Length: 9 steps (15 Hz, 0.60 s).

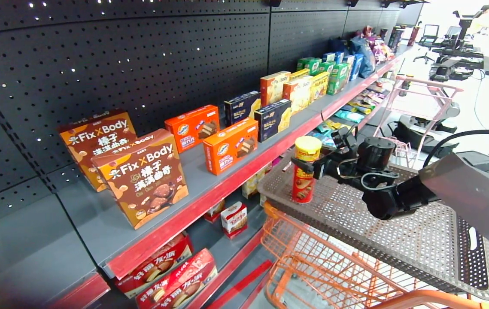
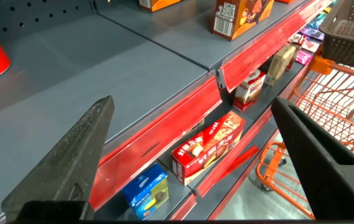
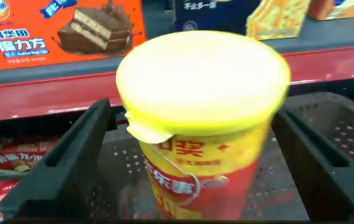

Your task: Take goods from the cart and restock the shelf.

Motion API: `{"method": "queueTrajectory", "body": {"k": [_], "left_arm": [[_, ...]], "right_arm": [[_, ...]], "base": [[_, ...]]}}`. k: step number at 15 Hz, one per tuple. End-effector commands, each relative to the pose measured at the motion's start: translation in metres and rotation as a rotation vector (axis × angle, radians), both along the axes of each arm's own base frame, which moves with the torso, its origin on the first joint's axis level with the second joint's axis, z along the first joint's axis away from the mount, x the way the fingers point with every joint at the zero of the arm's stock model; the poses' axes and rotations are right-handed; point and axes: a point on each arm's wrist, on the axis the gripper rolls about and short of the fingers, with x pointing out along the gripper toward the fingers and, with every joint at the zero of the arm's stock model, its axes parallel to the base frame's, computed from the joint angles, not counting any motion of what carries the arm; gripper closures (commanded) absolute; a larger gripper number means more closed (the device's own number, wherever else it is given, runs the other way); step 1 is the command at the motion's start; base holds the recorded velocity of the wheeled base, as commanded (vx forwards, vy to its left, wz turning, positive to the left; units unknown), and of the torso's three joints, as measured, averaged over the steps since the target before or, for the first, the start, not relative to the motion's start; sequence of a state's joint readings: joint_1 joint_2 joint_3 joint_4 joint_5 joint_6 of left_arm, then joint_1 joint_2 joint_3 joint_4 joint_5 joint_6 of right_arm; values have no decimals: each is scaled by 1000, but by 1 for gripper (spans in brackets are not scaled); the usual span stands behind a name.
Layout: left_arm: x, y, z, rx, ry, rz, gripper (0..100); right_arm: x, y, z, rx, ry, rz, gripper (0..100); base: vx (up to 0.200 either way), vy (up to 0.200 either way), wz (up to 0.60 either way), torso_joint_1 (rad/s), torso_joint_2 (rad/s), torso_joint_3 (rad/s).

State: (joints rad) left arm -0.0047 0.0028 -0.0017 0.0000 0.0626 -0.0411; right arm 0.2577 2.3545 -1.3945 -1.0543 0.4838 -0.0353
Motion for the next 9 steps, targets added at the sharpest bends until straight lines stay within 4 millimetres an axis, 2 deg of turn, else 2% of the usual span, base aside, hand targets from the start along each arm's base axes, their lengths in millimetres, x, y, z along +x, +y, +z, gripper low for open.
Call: {"method": "queueTrajectory", "body": {"k": [1, 5, 9], "left_arm": [[0, 0, 0, 0, 0, 0, 0], [0, 0, 0, 0, 2, 0, 0], [0, 0, 0, 0, 0, 0, 0]], "right_arm": [[4, 6, -9, -4, 7, 16, 0], [7, 7, -19, -10, 33, 22, 0], [13, 8, -15, -10, 34, 22, 0]], "base": [[0, 0, 0, 0, 0, 0], [0, 0, 0, 0, 0, 0], [0, 0, 0, 0, 0, 0]]}}
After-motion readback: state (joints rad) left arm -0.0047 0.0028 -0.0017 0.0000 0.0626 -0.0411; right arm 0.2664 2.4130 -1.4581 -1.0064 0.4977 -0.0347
